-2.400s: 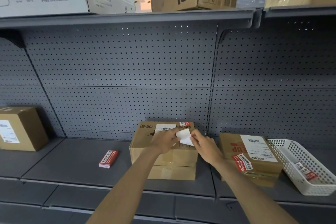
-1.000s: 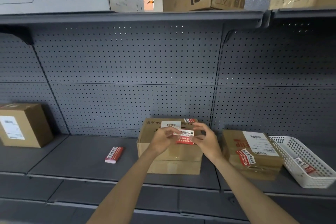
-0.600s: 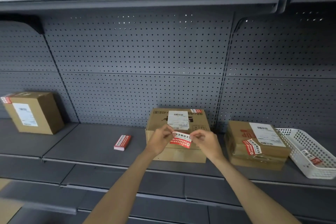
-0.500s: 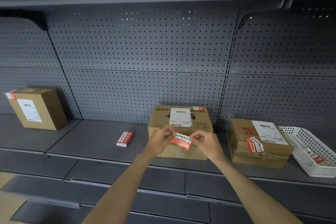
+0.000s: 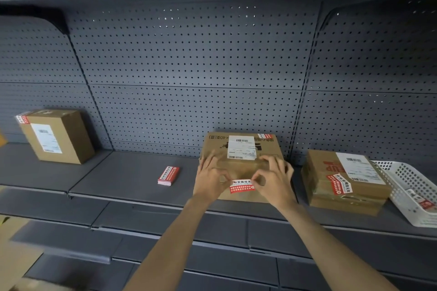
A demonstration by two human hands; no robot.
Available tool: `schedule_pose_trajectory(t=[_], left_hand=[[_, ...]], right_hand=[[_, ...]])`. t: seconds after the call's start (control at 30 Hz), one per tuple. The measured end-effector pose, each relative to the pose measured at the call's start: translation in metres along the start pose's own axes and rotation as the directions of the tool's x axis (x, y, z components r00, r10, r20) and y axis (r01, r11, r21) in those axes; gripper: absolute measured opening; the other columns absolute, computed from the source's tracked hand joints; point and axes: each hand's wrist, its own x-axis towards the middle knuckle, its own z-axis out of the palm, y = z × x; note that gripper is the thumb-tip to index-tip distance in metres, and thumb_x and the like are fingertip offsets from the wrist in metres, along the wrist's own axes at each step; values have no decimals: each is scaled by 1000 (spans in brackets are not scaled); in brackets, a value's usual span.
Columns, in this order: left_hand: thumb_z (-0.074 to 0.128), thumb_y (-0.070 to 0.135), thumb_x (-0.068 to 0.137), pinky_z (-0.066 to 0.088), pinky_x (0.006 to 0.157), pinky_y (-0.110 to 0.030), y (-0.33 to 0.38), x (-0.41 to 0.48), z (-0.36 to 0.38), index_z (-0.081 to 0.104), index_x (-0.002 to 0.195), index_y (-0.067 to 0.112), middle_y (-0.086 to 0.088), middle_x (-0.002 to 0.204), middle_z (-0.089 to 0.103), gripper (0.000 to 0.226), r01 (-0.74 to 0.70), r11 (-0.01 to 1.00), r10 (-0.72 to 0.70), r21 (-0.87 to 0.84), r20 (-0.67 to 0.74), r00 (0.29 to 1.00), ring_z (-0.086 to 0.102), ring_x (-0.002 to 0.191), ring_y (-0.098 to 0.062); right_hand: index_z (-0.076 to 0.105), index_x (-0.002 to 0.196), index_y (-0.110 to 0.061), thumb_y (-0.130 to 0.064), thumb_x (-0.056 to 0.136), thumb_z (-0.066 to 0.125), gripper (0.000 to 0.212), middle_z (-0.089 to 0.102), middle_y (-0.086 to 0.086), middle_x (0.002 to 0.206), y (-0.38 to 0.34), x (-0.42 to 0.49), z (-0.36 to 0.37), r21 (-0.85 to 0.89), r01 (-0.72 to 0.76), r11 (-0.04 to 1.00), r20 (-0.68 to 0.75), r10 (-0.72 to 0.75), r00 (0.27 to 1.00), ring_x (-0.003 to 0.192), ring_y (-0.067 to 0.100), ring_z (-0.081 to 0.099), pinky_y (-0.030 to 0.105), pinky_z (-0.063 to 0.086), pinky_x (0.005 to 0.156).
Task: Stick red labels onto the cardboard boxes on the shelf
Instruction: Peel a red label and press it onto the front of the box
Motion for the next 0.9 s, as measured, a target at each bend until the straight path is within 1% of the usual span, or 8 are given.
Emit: schedule_pose_trajectory(t=[0.07,0.13,0.2,0.27,0.4,0.63,0.8,0.9], left_hand=[[82,34,76,8,123,-49,2,3,4,73,70,33,11,152,43,11,-4,1000,4,24,2,1000,15,152,-13],[81,34,76,5,124,-49,2,5,9,71,69,32,11,152,44,12,4,998,-5,66,14,1000,15,151,-8],[80,33,75,7,123,-50,3,5,13,70,67,32,9,150,46,12,1,995,-1,101,4,1000,17,150,-8],[80,33,75,11,122,-53,5,6,14,70,66,32,8,148,47,13,-4,991,5,131,-13,1000,21,150,-10],[81,33,72,21,119,-54,5,8,17,70,61,29,4,149,48,16,-28,974,38,226,-41,998,27,149,-19],[79,26,70,26,119,-52,5,10,23,71,61,27,2,146,50,12,-53,970,85,237,-125,989,35,145,-22],[75,24,73,25,119,-51,2,13,27,74,69,23,-1,145,51,4,-66,963,102,261,-127,987,36,144,-23],[75,24,73,25,120,-51,1,14,28,76,70,22,-3,144,52,4,-68,953,107,295,-119,987,37,143,-24]], right_hand=[[72,68,-35,-44,72,82,13,48,-8,143,0,5,1,-9,-11,1000,43,12,999,139,20,30,54,15,114],[71,67,-33,-40,72,82,14,36,-8,156,1,7,6,-18,-4,1000,90,6,996,151,21,14,60,4,117],[69,65,-33,-38,72,83,16,24,-9,164,2,7,11,-29,1,1000,118,3,993,155,21,-1,65,-4,117],[68,64,-33,-39,72,83,18,18,-9,166,1,7,15,-40,-10,999,118,15,993,155,20,-7,67,-5,117],[70,64,-34,-47,71,82,20,21,-9,165,0,7,22,-55,-24,998,100,29,995,155,20,-4,66,-9,116],[70,63,-34,-46,69,84,19,43,-9,152,-5,15,23,-55,-81,995,48,83,995,149,16,24,65,-7,116],[71,63,-34,-45,67,86,18,42,-9,152,-6,17,27,-89,-79,993,39,82,996,149,16,24,66,-6,116],[71,61,-34,-45,64,87,20,43,-7,152,-7,15,29,-102,-70,992,20,73,997,149,18,25,68,-2,116]])
